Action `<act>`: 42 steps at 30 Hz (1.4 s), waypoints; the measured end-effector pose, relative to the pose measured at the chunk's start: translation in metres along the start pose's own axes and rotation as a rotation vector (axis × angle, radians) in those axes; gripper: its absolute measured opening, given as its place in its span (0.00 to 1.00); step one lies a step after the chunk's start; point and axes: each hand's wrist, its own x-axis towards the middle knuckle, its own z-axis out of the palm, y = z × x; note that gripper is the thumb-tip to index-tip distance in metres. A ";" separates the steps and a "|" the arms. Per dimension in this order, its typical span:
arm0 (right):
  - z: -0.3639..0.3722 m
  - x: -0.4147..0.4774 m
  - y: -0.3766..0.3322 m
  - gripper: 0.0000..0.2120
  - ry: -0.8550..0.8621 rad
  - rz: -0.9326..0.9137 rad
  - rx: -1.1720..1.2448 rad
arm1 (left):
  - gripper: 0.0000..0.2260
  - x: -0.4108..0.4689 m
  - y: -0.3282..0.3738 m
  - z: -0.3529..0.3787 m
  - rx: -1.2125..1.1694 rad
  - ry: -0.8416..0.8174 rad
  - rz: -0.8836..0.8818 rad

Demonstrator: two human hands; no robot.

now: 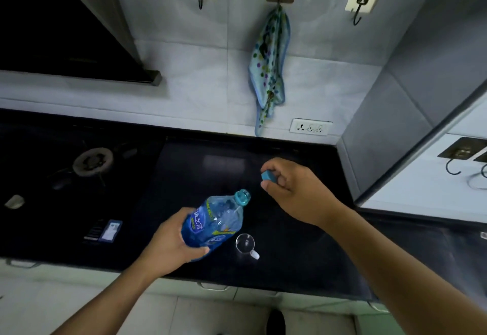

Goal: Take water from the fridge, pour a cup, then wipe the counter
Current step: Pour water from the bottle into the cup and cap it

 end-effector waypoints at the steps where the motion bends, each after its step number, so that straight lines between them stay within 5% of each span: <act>1: 0.008 -0.004 0.011 0.07 -0.007 0.042 -0.015 | 0.27 0.000 -0.007 0.001 0.023 -0.009 -0.016; 6: 0.043 -0.026 0.057 0.07 -0.067 0.277 -0.055 | 0.26 0.003 -0.040 0.009 0.139 -0.056 -0.073; 14: 0.072 -0.055 0.100 0.06 -0.168 0.396 -0.135 | 0.26 0.012 -0.067 0.017 0.248 -0.121 -0.147; 42: 0.073 -0.058 0.122 0.10 -0.176 0.425 -0.110 | 0.29 0.034 -0.096 0.021 0.607 -0.241 -0.108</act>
